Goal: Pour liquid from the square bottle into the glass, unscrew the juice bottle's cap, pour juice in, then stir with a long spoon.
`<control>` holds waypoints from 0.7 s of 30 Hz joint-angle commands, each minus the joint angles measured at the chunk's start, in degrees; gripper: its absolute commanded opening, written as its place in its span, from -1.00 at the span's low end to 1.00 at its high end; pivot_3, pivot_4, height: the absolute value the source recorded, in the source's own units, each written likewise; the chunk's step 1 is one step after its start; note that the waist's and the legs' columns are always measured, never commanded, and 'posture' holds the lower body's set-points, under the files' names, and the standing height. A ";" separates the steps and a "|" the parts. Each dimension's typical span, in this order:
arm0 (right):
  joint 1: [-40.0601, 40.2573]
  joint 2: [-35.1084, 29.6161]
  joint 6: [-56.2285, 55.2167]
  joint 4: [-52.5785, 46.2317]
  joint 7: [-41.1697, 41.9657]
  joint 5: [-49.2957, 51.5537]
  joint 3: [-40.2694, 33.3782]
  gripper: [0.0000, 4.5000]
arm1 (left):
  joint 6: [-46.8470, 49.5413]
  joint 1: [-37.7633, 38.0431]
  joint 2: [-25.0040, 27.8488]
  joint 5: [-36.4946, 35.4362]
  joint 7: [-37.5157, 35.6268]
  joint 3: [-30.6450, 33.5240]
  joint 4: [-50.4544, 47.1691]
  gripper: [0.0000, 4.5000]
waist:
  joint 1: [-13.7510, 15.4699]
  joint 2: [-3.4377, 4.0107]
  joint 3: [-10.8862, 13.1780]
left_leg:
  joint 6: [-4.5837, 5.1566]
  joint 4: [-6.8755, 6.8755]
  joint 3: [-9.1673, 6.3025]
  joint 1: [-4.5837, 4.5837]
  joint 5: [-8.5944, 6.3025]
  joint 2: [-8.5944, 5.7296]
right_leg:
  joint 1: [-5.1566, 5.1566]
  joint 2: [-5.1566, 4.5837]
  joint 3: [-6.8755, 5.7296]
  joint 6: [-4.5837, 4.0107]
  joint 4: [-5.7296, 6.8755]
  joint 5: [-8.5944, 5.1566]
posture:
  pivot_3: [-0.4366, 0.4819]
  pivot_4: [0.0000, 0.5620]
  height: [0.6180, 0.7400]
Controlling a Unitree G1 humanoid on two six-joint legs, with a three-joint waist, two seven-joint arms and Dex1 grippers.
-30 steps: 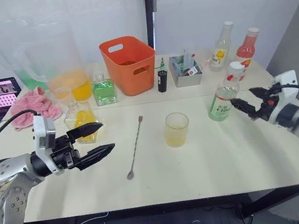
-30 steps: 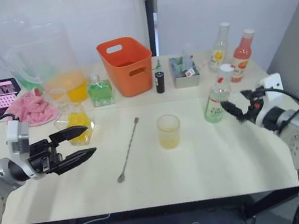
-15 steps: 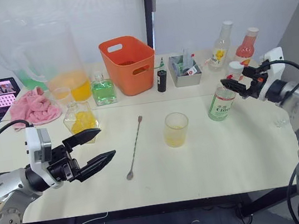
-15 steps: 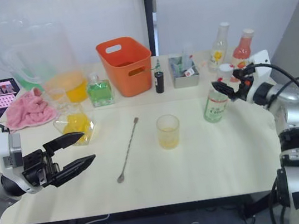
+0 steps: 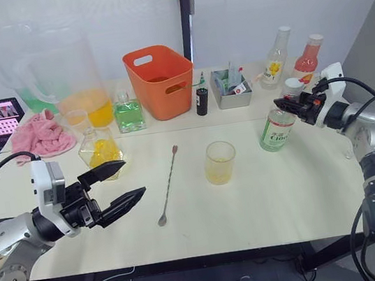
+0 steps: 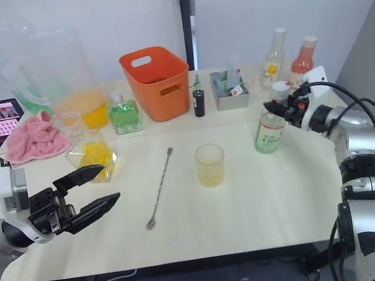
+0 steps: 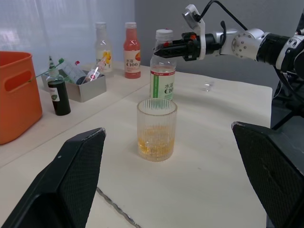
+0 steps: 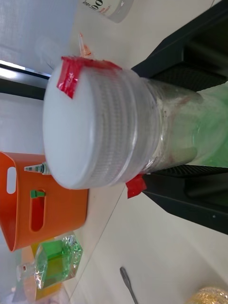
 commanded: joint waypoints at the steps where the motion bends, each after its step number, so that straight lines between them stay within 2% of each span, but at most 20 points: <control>1: 1.82 -2.37 3.69 -8.89 3.40 4.00 -2.41 -0.37 | -0.93 -2.11 0.40 -0.13 -1.33 -1.18 0.88 1.00 | 0.09 0.02 0.01 | 0.00 -0.01 0.00 0.00 0.00 0.00 | 0.00 0.00 0.00 0.01 0.00 -0.01 | -0.05 -0.47 0.76; 5: 11.61 -6.03 17.41 -29.03 6.19 12.12 -4.80 -0.37 | -0.40 -5.83 1.00 0.11 -4.97 -4.75 4.50 1.00 | 0.62 0.11 0.06 | 0.00 -0.04 -0.03 -0.10 0.00 -0.02 | -0.07 0.01 0.00 0.07 0.04 0.01 | -0.05 -0.47 0.76; 12: 26.85 -9.22 35.54 -56.43 2.56 27.31 -12.46 -0.37 | -0.72 -14.01 -0.55 1.93 -9.80 -11.64 11.23 1.00 | 0.46 0.16 0.10 | 0.00 -0.01 -0.06 -0.13 0.00 -0.01 | -0.08 0.01 -0.01 0.11 0.07 -0.10 | -0.05 -0.47 0.76; 16: 31.90 -7.12 40.59 -67.70 -3.92 34.96 -15.84 -0.37 | -0.35 -17.44 -0.89 2.85 -12.73 -14.31 14.48 1.00 | 0.08 0.16 0.10 | 0.01 0.09 -0.04 -0.12 0.00 0.00 | -0.07 0.01 0.00 0.09 0.06 -0.07 | -0.05 -0.47 0.76; 21: 34.60 -0.48 40.50 -80.28 -14.97 37.98 -11.80 -0.37 | 0.68 -20.31 -0.02 3.71 -17.63 -17.30 16.67 1.00 | 0.00 0.15 0.09 | 0.01 0.08 -0.07 -0.13 0.00 0.01 | -0.08 0.05 0.01 0.08 0.06 -0.08 | -0.05 -0.47 0.76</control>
